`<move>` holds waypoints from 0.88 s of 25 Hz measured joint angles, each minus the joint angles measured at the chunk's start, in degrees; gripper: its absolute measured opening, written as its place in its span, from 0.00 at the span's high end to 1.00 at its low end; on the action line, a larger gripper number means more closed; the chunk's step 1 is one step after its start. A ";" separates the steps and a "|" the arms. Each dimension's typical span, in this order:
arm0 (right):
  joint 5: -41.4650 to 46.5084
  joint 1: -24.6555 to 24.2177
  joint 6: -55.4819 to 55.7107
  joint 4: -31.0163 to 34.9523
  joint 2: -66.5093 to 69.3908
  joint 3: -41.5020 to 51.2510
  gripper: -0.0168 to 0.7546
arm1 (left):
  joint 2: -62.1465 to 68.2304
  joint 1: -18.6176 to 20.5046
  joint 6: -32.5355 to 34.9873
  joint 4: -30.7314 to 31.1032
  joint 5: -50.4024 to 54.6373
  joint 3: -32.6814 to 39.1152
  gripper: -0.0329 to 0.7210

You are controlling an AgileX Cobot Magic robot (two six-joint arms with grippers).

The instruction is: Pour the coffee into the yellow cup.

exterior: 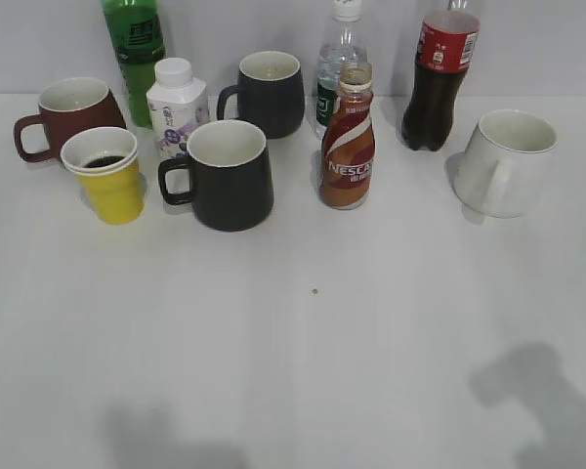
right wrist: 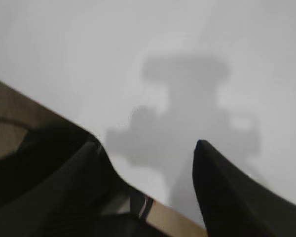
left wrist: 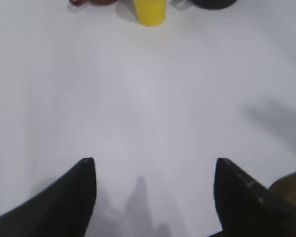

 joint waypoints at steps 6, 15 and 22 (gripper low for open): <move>1.92 0.00 -2.04 -2.80 -18.12 2.43 0.40 | -2.26 0.00 0.66 -0.15 -3.14 0.84 0.21; 1.31 0.00 -3.17 -7.22 -28.33 3.31 0.40 | -2.26 0.00 0.72 -2.05 -9.03 3.23 0.21; 1.01 0.00 -3.28 -7.22 -28.33 3.31 0.40 | -2.26 0.00 0.72 -2.10 -9.23 3.23 0.21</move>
